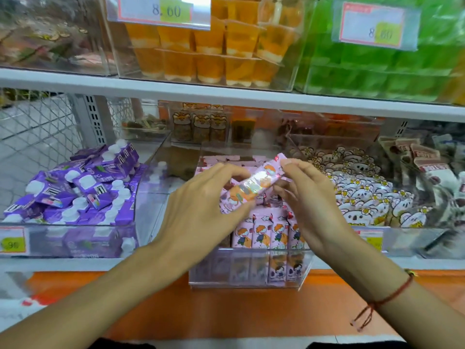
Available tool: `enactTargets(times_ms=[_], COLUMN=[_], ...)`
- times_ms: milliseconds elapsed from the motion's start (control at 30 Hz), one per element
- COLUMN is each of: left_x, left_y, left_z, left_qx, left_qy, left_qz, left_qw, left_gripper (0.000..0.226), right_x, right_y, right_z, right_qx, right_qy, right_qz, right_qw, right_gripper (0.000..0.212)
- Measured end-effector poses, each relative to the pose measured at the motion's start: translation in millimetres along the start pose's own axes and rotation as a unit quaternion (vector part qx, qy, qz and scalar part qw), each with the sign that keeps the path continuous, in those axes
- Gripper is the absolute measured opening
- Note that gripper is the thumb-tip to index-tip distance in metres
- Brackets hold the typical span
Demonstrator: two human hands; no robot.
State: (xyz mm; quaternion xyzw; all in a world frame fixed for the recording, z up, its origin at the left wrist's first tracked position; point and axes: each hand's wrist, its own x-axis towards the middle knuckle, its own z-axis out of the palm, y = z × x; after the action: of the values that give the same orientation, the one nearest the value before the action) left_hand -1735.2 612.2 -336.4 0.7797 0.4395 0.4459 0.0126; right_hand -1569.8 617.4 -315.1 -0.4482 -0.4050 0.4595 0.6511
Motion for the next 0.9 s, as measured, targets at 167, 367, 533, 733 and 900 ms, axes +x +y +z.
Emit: enactTargets(times_ms=[167,367,533,733,900], left_x=[0.3,-1.5,-2.6,-0.3,-0.5], left_y=[-4.2,-3.0,-2.7,-7.4,-5.2], left_z=[1.3,3.2,6.4,5.1,7.7], left_qx=[-0.088,-0.067,-0.08,-0.163,-0.131], left_qy=[0.03,0.007,-0.019,-0.045,-0.043], left_qz=[-0.069,-0.044,-0.049,-0.066,-0.072], left_qw=[0.993,0.997,0.995,0.983,0.988], left_gripper=[0.025,0.03,0.042,0.031,0.034], right_x=[-4.4,-10.0,-10.0,-6.2,-11.9], right_y=[2.3,5.0,7.0,3.6,7.2], right_z=[0.3,8.8,6.2,-0.7,2.4], right_qx=[0.003,-0.045,-0.091,-0.11,-0.143], right_qy=[-0.16,-0.106,-0.09,-0.166,-0.083], right_qz=[0.045,-0.003,-0.041,-0.057,-0.129], right_qw=[0.986,0.993,0.991,0.978,0.978], right_gripper=[0.022,0.02,0.028,0.036,0.026])
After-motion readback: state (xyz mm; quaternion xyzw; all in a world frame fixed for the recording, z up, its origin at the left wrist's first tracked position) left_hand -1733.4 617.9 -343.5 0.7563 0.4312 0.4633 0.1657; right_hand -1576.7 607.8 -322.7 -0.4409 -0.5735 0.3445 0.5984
